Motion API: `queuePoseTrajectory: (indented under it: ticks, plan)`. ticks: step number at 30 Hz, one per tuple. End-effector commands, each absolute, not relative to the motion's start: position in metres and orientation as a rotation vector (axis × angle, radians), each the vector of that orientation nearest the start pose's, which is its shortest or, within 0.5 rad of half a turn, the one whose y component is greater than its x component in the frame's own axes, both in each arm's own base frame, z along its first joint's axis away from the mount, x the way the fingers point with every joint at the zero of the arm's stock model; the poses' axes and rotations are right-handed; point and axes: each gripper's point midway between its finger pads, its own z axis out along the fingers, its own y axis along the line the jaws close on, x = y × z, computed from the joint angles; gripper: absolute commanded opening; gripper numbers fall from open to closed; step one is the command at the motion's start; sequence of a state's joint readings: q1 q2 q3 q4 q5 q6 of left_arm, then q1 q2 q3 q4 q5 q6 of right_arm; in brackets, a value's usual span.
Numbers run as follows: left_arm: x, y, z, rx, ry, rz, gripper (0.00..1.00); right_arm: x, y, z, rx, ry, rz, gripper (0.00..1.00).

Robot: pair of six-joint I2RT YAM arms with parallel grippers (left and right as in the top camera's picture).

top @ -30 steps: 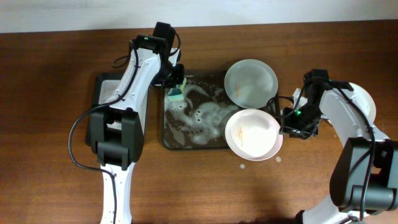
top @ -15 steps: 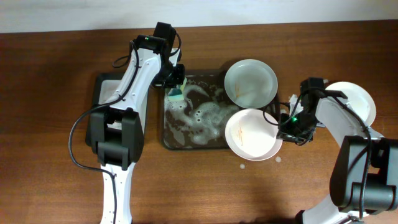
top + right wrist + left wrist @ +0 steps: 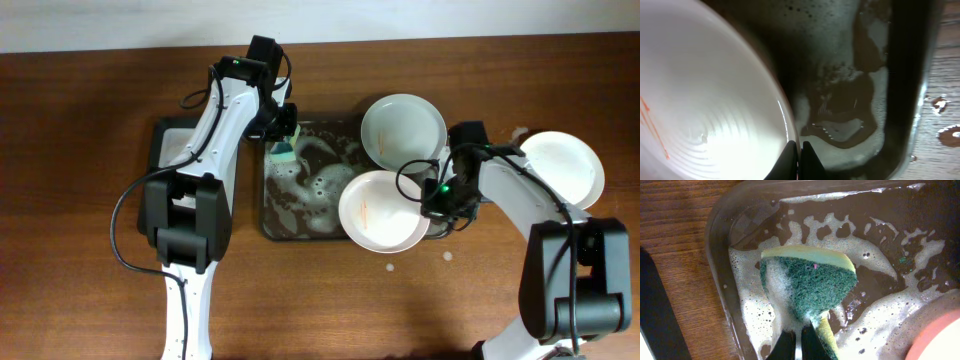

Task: Clean dirty plates on tray and stack at the side

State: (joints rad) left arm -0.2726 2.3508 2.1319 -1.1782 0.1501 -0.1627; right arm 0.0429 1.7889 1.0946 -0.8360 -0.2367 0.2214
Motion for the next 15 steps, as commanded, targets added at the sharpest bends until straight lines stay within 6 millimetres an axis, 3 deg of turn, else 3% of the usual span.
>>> queuePoseTrajectory:
  ticks: [1,4,7,12,15]
  plan:
    - [0.476,-0.162,0.066,0.169,2.987,-0.294,0.01,0.305,0.073,0.017,0.342,3.118,0.396,0.04]
    - [0.476,-0.162,0.066,0.168,2.987,-0.294,0.01,0.299,0.105,0.021,0.278,3.137,0.450,0.04]
    - [0.476,-0.161,0.066,0.175,2.986,-0.293,0.01,0.313,0.128,0.035,0.186,3.088,0.409,0.04]
    - [0.475,-0.145,0.069,0.133,3.006,-0.296,0.01,0.347,0.141,0.048,0.302,2.950,0.379,0.04]
    - [0.474,-0.138,0.096,0.106,3.009,-0.311,0.01,0.353,0.143,0.049,0.286,2.918,0.348,0.04]
